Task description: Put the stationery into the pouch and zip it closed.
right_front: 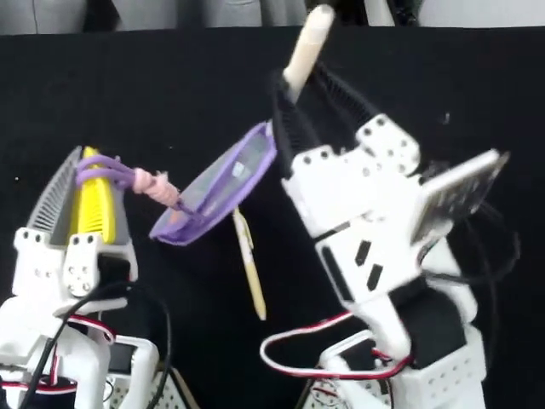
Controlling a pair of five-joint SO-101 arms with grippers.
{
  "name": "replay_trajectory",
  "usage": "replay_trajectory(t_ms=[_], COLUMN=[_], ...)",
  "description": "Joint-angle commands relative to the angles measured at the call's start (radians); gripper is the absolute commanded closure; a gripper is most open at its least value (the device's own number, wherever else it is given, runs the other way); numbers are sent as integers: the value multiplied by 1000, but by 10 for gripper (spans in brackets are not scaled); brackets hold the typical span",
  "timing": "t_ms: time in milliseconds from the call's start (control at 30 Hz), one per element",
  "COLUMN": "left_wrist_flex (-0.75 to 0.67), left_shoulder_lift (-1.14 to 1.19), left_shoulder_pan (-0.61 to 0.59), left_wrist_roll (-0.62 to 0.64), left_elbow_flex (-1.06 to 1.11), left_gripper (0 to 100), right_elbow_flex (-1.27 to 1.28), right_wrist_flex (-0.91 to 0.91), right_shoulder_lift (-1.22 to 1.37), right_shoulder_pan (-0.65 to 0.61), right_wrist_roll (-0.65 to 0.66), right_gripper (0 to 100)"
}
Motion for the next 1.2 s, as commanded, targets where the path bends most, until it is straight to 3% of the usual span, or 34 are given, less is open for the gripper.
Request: replay_trajectory(t_ms=[0,433,1167], left_wrist_flex=[-84,-83,-91], left_shoulder_lift=[-5,-3,-2], left_shoulder_pan=[-96,-111,-113], left_wrist_roll=[18,114,112], left_elbow_flex=[1,18,45], left_gripper=[970,970,970], right_elbow_flex=[50,363,447], right_wrist_flex=[-77,-551,-643], right_shoulder_lift=[-33,70,257], right_shoulder_pan=[-61,-60,-98], right_wrist_roll=[25,25,-8], right_gripper=[988,988,953])
